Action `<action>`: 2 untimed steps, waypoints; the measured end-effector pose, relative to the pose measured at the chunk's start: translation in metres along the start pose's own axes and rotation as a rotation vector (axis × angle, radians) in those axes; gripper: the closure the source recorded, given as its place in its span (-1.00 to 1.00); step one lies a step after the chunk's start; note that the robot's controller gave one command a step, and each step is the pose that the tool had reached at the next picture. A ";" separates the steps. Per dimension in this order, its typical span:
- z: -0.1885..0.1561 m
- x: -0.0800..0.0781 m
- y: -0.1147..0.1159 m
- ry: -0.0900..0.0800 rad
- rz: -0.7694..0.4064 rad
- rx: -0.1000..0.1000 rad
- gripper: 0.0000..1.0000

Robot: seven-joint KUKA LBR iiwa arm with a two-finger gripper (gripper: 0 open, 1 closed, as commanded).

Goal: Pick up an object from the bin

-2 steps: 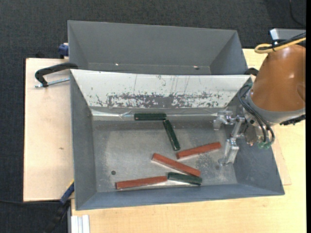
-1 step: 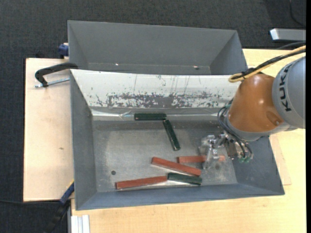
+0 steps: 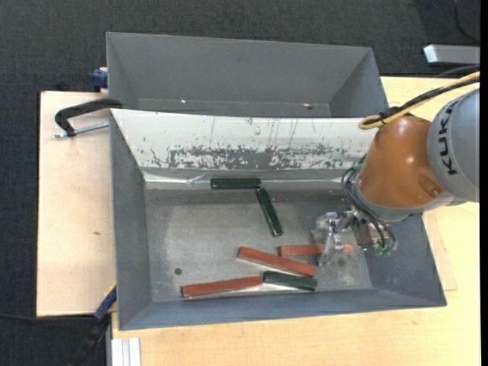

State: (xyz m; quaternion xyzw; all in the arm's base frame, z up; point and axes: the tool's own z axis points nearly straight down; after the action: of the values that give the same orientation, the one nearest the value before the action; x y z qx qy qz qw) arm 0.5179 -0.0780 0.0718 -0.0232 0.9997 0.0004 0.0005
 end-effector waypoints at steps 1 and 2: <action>-0.104 -0.012 0.000 -0.004 0.051 0.000 1.00; -0.104 -0.012 0.000 -0.004 0.051 0.001 1.00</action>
Offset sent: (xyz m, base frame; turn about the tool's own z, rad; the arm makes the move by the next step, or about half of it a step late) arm 0.0000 0.0000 0.0000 0.0000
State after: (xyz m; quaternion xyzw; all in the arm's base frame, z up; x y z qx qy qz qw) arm 0.5298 -0.0779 0.1756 0.0022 1.0000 0.0002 0.0025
